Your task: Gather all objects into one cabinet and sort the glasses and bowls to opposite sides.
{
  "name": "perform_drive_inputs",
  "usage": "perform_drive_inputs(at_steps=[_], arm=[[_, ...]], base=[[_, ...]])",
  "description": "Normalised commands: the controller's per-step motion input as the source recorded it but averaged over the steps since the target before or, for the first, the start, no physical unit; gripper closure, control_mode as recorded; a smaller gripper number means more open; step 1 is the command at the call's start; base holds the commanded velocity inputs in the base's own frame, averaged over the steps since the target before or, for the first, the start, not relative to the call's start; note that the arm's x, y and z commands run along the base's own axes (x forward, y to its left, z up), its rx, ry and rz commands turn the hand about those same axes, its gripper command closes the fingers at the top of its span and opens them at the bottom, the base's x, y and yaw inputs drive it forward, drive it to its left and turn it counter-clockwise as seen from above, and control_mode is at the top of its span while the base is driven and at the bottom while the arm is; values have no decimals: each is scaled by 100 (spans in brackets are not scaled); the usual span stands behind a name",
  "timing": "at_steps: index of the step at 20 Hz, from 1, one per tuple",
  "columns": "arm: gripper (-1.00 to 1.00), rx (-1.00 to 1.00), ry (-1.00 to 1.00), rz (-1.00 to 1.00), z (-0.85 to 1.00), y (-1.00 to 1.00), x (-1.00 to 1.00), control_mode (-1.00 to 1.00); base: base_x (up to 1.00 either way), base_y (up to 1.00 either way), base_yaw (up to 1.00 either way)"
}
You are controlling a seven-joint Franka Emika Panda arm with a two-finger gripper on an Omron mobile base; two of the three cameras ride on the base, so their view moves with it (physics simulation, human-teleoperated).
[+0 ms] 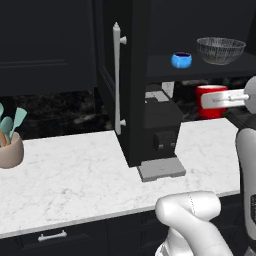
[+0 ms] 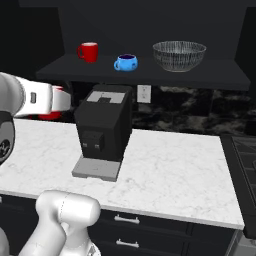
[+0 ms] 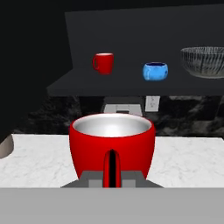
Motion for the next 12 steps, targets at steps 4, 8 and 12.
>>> perform_drive_inputs(at_steps=[4,8,12], arm=[[100,0,-3,0,51,40,26,-100],[100,0,-5,-2,14,48,18,-100],[100,0,-7,-5,8,32,30,-100]], base=[[0,0,0],[0,0,0],[0,0,0]])
